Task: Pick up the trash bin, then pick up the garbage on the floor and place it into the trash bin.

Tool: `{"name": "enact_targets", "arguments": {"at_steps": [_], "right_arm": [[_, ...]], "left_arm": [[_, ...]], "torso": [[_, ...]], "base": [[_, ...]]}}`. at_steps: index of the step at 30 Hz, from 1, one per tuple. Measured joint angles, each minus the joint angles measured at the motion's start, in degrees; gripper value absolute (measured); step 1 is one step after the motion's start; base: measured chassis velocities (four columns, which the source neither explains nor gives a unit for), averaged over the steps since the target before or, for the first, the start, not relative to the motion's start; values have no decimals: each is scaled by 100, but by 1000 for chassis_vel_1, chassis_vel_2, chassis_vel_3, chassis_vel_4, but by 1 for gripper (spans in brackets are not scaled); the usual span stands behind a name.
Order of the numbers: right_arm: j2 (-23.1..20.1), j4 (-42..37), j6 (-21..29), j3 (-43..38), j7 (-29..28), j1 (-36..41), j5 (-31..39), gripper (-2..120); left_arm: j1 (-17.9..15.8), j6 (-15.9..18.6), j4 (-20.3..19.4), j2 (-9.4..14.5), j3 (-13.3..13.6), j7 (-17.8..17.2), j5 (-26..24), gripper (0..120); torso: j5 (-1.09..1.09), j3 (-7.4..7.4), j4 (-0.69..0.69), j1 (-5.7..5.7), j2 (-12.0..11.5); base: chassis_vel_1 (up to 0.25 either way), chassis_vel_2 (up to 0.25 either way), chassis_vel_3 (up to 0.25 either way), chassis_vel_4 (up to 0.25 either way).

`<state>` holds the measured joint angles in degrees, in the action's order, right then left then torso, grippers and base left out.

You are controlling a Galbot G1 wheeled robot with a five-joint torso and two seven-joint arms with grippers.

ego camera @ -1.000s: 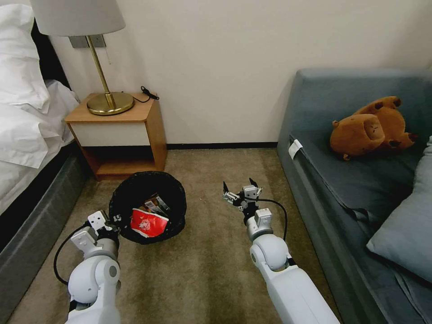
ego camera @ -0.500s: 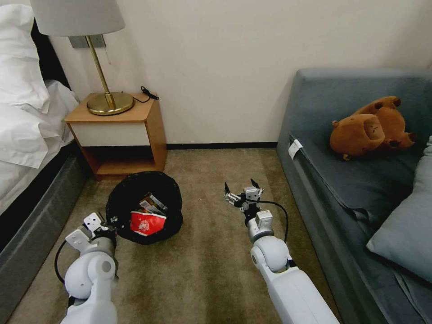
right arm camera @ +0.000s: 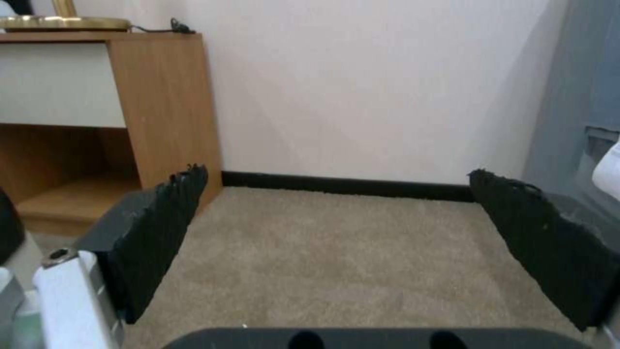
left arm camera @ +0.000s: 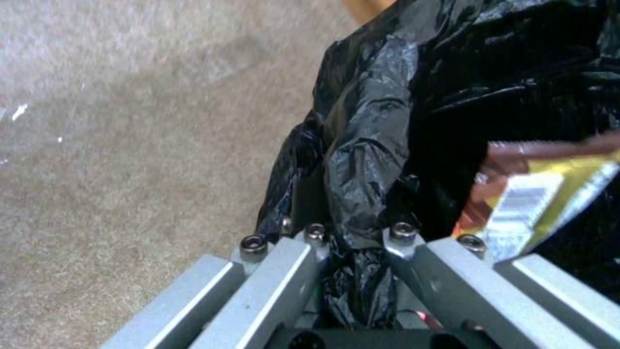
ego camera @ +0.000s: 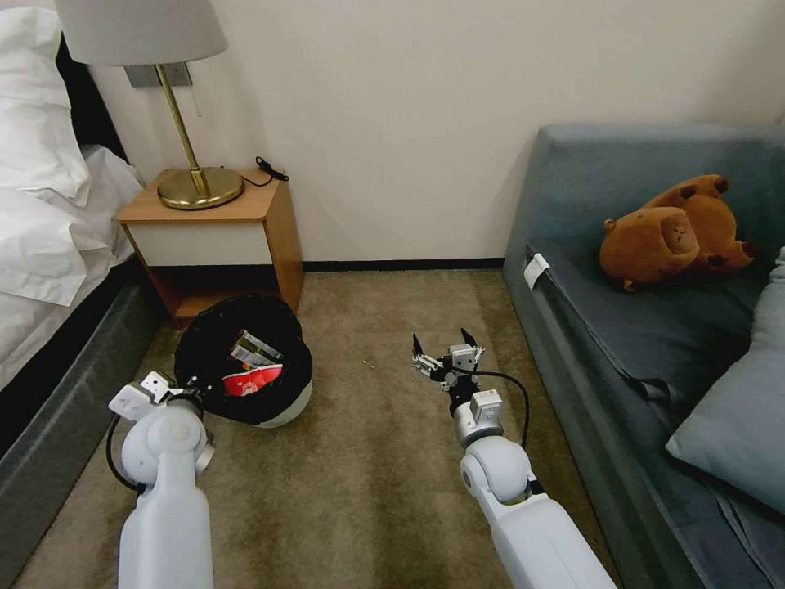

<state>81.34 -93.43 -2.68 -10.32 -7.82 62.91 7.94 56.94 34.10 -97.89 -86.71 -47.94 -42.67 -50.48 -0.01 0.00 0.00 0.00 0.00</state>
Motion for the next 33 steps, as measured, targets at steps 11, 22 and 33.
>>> {"name": "enact_targets", "arguments": {"at_steps": [11, 22, 33], "right_arm": [[33, -66, -51, -36, 36, 113, -21, 100], [62, -97, -93, -62, 69, 191, -49, 100], [86, -10, -266, -103, -8, 237, -43, 100]], "left_arm": [[-794, -272, 1043, 77, 7, 7, -111, 1], [-1361, -410, 1937, 64, 56, 105, 143, 1], [-1469, -569, 2283, 68, 63, 263, 387, 1]], "torso": [[0, 0, 0, 0, 0], [1, 0, 0, 0, 0], [1, 0, 0, 0, 0]], "base": [[0, 0, 0, 0], [0, 0, 0, 0], [0, 0, 0, 0]]}}
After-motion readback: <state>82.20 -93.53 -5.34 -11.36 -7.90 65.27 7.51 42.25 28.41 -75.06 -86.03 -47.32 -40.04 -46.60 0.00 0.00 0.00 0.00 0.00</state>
